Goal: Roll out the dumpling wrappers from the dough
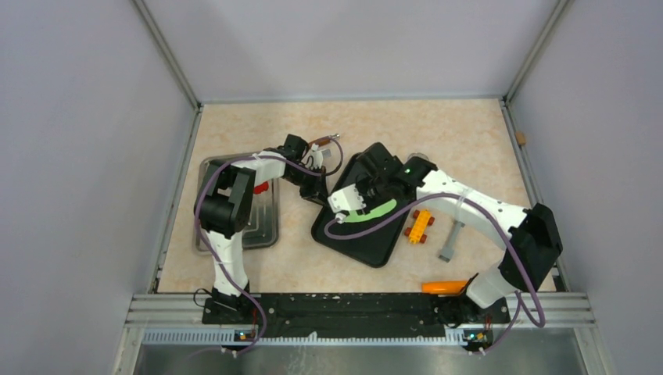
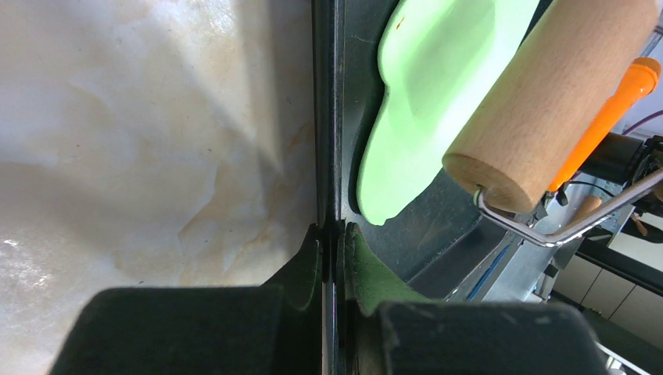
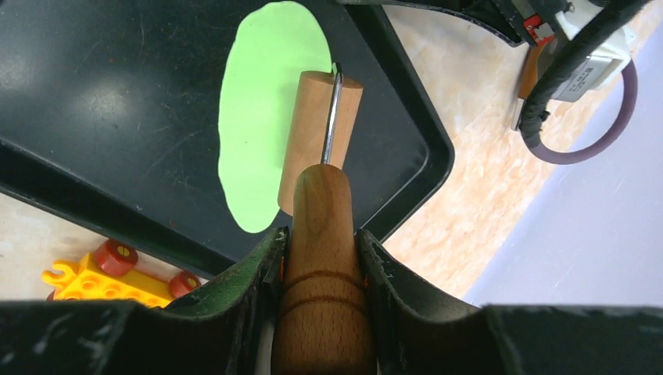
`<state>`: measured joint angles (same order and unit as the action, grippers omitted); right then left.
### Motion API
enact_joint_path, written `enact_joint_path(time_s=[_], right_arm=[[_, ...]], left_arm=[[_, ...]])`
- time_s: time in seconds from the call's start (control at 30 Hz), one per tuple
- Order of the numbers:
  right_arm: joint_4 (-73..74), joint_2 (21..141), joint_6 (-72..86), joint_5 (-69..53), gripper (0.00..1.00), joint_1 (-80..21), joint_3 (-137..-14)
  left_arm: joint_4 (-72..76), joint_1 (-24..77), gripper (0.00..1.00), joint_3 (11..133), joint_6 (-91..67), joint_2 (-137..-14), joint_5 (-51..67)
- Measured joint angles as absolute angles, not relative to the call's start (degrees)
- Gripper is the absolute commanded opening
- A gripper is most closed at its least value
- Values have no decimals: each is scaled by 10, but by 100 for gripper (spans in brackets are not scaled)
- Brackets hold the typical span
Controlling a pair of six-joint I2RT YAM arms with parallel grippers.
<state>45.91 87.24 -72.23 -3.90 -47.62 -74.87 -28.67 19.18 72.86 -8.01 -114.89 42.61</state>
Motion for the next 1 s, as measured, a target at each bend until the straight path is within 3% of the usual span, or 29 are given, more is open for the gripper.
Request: enact_joint_path(time_s=[0.4, 1.0], right_arm=[[406, 878, -736, -57, 0, -476, -690], [261, 931, -742, 26, 0, -459, -675]], left_arm=[[-287, 192, 0, 729, -80, -1149, 426], [-287, 192, 0, 729, -80, -1149, 426]])
